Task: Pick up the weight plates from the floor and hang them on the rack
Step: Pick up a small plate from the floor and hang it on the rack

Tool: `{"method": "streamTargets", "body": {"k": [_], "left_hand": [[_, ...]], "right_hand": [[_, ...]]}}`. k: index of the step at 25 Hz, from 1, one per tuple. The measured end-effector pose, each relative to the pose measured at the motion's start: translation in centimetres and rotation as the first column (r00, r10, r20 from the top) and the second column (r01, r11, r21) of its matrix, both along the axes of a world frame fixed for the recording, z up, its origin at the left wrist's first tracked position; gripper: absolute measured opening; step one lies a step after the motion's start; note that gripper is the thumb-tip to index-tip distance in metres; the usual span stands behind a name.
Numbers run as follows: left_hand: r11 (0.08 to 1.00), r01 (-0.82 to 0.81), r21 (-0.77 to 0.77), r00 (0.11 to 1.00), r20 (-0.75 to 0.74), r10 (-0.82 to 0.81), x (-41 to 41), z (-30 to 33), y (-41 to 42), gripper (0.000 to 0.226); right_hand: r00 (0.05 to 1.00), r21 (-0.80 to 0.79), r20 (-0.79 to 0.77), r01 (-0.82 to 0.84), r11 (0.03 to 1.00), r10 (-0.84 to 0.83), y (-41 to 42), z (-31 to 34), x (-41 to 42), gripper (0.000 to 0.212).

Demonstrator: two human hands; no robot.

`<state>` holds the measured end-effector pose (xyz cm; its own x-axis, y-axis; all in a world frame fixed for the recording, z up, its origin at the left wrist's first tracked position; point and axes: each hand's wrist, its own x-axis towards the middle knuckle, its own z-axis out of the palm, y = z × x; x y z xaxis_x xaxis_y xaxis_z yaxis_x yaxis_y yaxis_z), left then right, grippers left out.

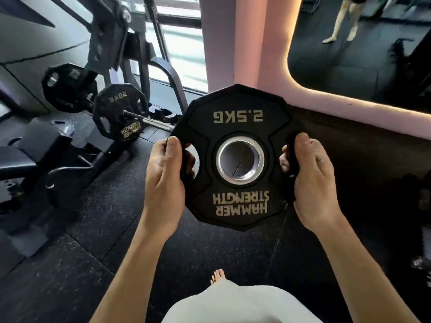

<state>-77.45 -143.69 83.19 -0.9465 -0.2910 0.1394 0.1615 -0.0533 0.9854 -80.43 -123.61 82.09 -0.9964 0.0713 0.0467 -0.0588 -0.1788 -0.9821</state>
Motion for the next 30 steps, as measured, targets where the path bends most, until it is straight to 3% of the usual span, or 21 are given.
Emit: {"method": "streamTargets", "body": {"k": [10,15,22,27,30], "left_hand": [[0.982,0.185,0.023,0.982,-0.026,-0.184,-27.3,-0.6,-1.9,0.029],[0.967,0.252,0.016,0.966,-0.055,-0.251,-41.9,-0.2,0.7,0.03],[0.922,0.387,0.025,0.922,-0.04,-0.386,-57.9,0.2,5.6,0.028],[0.843,0.536,-0.043,0.841,-0.064,-0.537,-70.2,-0.4,11.6,0.03],[0.719,0.695,-0.024,0.715,-0.088,-0.694,-78.0,-0.1,16.0,0.029]], "right_hand": [[0.972,0.029,0.007,0.235,0.971,-0.236,-1.6,-0.5,-22.8,0.038],[0.948,0.024,0.012,0.319,0.947,-0.319,0.3,-0.4,-36.2,0.037],[0.887,0.022,0.003,0.462,0.887,-0.462,4.9,0.6,-48.8,0.033],[0.77,0.056,-0.069,0.637,0.769,-0.634,9.5,0.2,-57.8,0.03],[0.672,0.041,-0.063,0.74,0.671,-0.737,12.3,0.1,-62.8,0.027]]}}
